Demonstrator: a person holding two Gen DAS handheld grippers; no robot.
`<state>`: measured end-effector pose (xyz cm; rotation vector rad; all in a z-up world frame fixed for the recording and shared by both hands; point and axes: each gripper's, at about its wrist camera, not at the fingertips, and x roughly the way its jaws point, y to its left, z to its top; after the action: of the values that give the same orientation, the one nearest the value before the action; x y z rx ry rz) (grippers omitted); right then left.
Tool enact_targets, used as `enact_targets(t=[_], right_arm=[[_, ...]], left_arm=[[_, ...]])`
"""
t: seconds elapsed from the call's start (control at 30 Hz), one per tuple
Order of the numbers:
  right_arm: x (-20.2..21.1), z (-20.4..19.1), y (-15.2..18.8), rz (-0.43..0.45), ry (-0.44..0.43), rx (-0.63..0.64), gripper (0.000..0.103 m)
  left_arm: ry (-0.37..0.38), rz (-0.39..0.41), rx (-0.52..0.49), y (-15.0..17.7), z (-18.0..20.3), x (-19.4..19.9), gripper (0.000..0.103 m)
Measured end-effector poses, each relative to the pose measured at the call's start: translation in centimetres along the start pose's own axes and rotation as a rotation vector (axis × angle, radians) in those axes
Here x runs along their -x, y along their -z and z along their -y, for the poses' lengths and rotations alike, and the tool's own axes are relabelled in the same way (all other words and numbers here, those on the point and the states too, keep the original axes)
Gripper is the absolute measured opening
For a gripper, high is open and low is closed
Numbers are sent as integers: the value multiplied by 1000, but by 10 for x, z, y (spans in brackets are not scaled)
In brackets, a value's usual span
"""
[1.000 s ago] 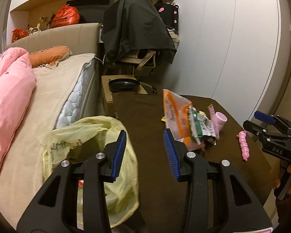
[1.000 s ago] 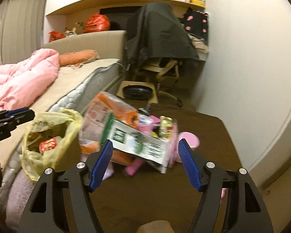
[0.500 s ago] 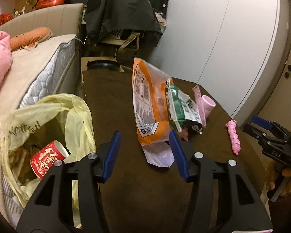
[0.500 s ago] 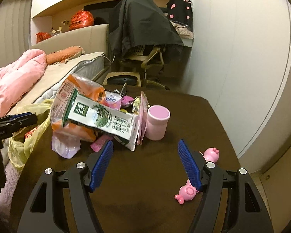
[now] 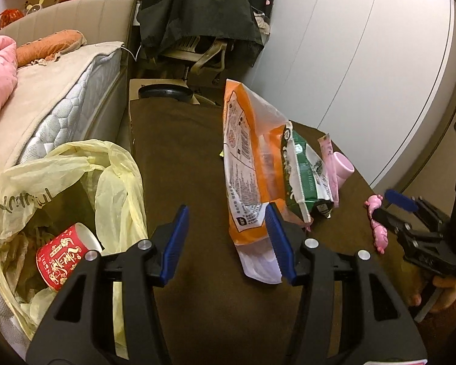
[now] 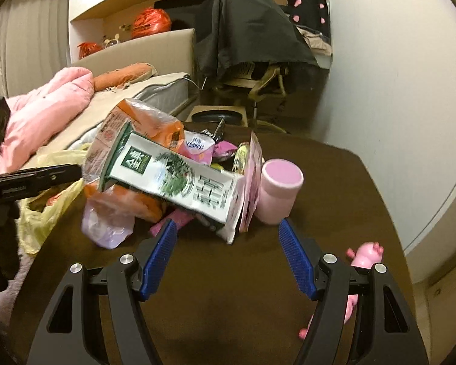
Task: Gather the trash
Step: 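Grasp the pink wrapper strip with the right tool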
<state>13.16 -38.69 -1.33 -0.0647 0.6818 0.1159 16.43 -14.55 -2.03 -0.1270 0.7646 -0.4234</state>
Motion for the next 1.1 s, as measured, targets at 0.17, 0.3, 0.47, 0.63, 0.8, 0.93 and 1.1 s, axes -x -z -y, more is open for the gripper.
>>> enact_targets(t=[0.17,0.3,0.47,0.63,0.8,0.93,1.1], right_arm=[[-27,9,-30,0,19,-25,54],[-59,13,-56,-26,42,2,50],[-101,16,-71,-105,67,22,30],[-92,18,-65,-111,71,4,8],[-46,21,-55,-65,45,-23,6],[-17,28,-43,-39,36,-57,6],[7,42,-18,-42,26,-109,6]], left_arm=[[13,8,-16,-6,0,3,50],[3,11,-56,-10,4,4,49],[18,5,-45,-11,-1,4,49],[24,6,-46,-12,-7,6,50],[53,-1,-30,-12,-4,2,49],[90,6,-47,-15,10,3,49],[118,46,-137,-30,44,4,49]])
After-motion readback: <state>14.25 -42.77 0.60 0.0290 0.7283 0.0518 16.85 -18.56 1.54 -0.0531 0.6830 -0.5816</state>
